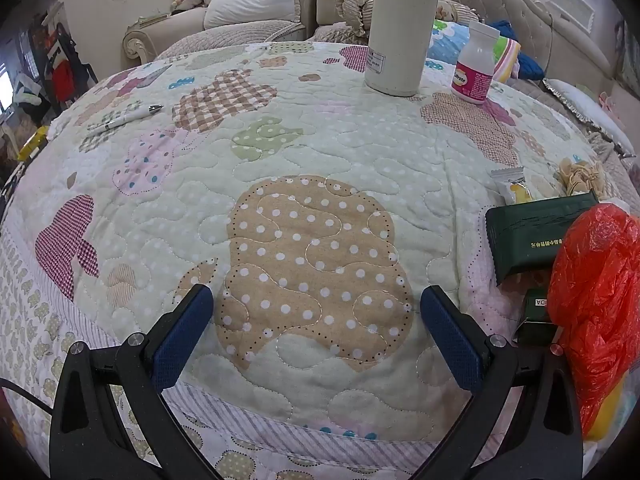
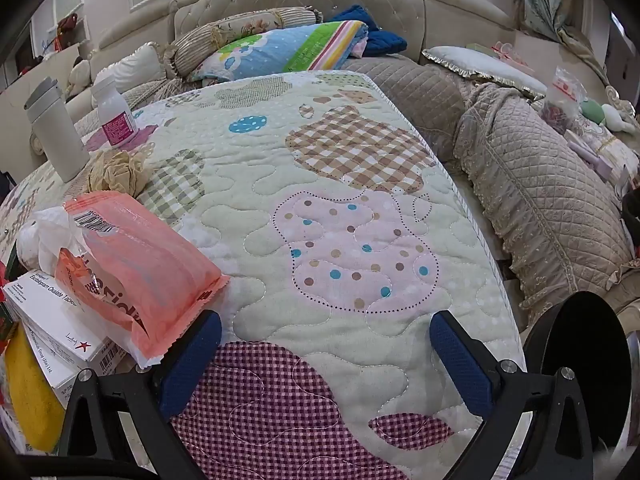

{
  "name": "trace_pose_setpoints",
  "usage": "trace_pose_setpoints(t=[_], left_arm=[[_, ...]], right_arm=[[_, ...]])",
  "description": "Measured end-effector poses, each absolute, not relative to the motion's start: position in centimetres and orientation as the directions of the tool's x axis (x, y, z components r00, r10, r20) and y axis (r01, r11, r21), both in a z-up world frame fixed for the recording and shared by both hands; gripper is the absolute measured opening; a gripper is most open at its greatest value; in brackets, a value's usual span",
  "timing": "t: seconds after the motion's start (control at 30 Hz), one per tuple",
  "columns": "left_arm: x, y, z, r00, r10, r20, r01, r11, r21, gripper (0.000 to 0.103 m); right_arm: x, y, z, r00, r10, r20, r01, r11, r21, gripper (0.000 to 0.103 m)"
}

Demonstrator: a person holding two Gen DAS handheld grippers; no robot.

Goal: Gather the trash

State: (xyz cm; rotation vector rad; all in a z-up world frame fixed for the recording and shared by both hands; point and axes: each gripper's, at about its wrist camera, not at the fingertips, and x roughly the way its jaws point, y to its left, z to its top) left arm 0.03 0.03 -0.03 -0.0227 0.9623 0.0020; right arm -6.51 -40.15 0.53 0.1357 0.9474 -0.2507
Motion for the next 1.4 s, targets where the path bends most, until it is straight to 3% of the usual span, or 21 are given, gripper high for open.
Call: trace_pose_setpoints(t=[0.17, 0.27, 0.57, 0.67, 1.13, 1.4], left_arm=[[-0.2, 0.4, 0.1, 0.55, -0.013, -0.835, 0.002, 1.0, -0.014, 0.103], [-1.2, 0.0, 0.9, 0.533, 0.02, -0.846, 0.041, 0.998, 0.05, 0.103], [-6.2, 0.3, 6.7, 0.656, -0.013, -0.755, 0.053, 0.998, 0.029, 0.103], [-7.7, -0.4, 8.7, 0.693, -0.033, -0.72, 0.077, 0.997, 0.029, 0.103], [-12.3, -6.2, 14.5, 0.769, -0.193, -0.609, 0.189, 0.979, -0.071, 0.103], [-13.4, -8.3, 15.9, 0.792, -0.221, -0.569, 0.218, 0.973, -0.075, 0.103]], right_arm=[[-6.4, -40.1, 0.6, 0.558, -0.151, -0.816, 0.271, 0.963, 0.007, 0.103], [-6.3, -40.1, 0.6, 0.558, -0.151, -0.816, 0.271, 0.963, 0.007, 0.103], [-7.3, -40.0, 0.5, 0.492, -0.075, -0.868, 0.194, 0.981, 0.025, 0.103], [-8.5, -40.5, 1.3, 0.487, -0.078, -0.87, 0.249, 0.967, 0.053, 0.103], [-14.7, -35.6, 12.0, 0.729, -0.138, -0.671, 0.202, 0.979, 0.018, 0.103], [-15.9, -33.3, 14.3, 0.788, -0.138, -0.6, 0.173, 0.985, 0.001, 0.103]])
